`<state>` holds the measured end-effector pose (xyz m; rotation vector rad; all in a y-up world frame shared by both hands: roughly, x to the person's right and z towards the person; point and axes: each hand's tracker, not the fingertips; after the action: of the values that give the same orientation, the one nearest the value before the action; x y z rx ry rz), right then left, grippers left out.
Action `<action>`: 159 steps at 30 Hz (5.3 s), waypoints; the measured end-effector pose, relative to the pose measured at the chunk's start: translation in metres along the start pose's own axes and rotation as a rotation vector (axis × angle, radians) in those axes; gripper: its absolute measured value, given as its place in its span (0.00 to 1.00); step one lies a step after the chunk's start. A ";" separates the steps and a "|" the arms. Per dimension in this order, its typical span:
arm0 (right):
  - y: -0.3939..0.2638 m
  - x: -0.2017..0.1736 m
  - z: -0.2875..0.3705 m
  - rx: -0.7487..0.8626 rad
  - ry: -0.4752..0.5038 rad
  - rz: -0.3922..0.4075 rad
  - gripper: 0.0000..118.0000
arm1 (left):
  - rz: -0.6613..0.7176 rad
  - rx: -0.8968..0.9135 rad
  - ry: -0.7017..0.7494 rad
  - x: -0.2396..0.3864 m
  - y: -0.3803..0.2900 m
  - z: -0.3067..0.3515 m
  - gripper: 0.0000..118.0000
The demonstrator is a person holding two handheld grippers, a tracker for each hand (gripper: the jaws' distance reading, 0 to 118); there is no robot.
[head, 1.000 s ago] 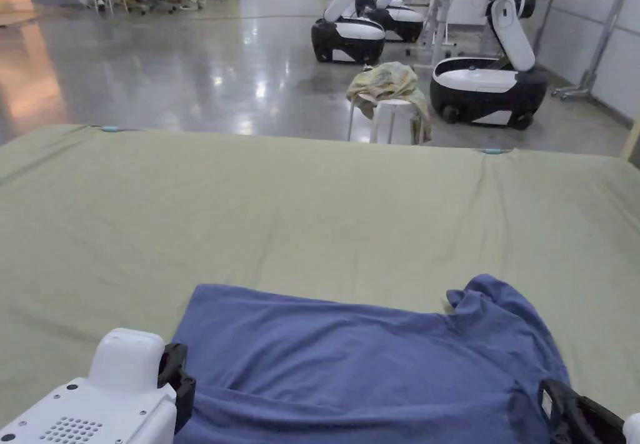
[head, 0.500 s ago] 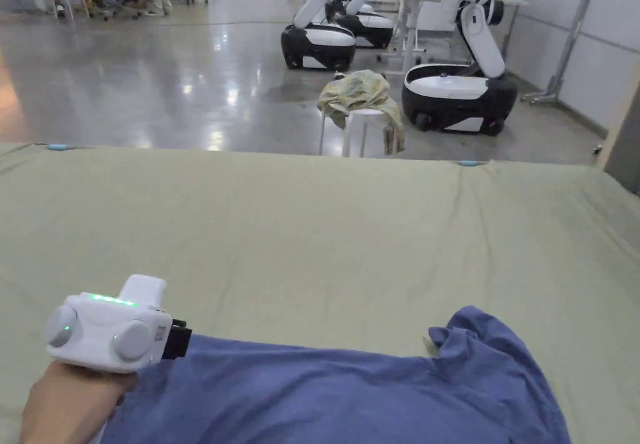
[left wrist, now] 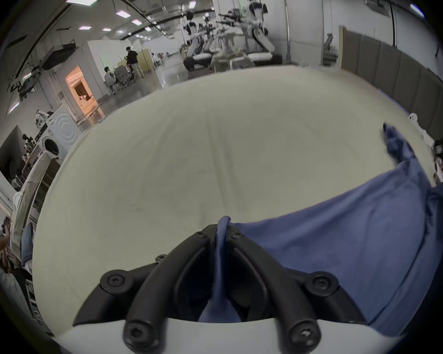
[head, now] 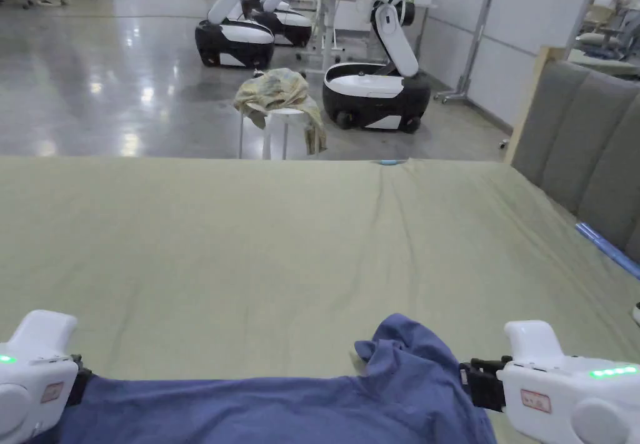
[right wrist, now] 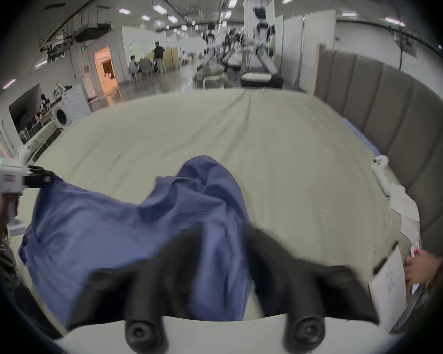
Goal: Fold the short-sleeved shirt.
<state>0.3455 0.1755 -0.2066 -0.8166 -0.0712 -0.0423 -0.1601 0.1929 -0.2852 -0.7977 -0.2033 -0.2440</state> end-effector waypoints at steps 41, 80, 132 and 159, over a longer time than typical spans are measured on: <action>-0.200 -0.040 0.174 0.075 0.044 -0.099 0.56 | 0.303 0.022 0.001 -0.039 -0.229 0.173 0.59; -0.174 -0.174 0.234 0.557 0.116 0.059 0.03 | 0.588 0.076 -0.322 -0.133 -0.212 0.195 0.77; -0.192 -0.170 0.236 0.549 0.272 0.008 0.04 | 0.321 -0.092 -0.083 0.125 -0.146 0.100 0.69; -0.195 -0.159 0.243 0.535 0.243 -0.016 0.04 | 0.430 -0.097 -0.518 0.146 -0.173 0.096 0.07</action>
<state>0.1633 0.2204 0.0883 -0.2724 0.1370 -0.1317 -0.0800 0.1257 -0.0631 -0.9696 -0.5006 0.3672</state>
